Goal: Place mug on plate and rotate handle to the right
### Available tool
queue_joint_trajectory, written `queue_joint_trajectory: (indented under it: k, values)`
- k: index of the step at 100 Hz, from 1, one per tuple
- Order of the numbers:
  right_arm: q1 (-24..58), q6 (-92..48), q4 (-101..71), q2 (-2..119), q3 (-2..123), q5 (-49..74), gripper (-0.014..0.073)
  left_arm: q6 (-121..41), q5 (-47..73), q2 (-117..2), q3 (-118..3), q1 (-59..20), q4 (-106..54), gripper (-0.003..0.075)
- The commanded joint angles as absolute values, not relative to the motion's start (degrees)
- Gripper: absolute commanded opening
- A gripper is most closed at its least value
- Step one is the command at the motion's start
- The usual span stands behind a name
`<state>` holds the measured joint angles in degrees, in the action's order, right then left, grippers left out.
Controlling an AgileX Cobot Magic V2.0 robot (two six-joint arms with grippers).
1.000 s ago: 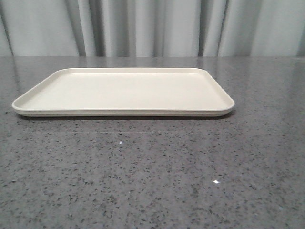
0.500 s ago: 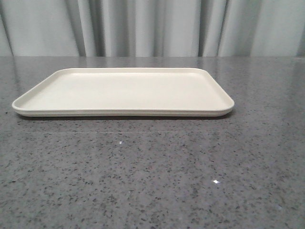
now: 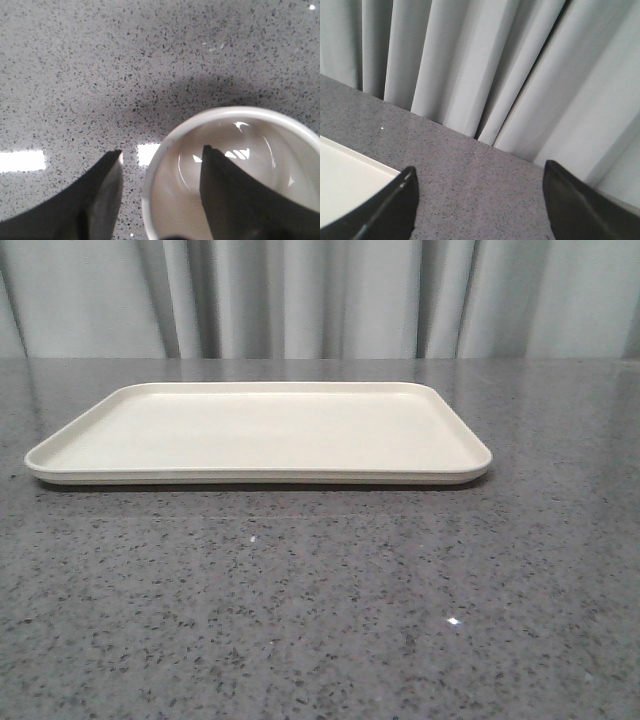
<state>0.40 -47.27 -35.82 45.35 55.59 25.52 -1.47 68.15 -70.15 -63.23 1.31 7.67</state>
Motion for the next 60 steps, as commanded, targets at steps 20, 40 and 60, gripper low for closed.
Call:
queue_joint_trajectory:
  k: [20,40,60]
  values:
    - [0.35,-47.66,-36.42,45.60,57.35,21.39,0.0525,-1.04,66.15,-69.58,-64.47,1.29,7.56,0.0355]
    - [0.35,-47.66,-36.42,45.60,57.35,20.95,0.0525,-1.04,66.15,-69.58,-64.14,1.29,7.56,0.0355]
    - [0.35,-47.66,-36.42,45.60,57.35,20.87,0.0525,-1.04,65.92,-69.58,-62.16,1.29,7.53,0.0355]
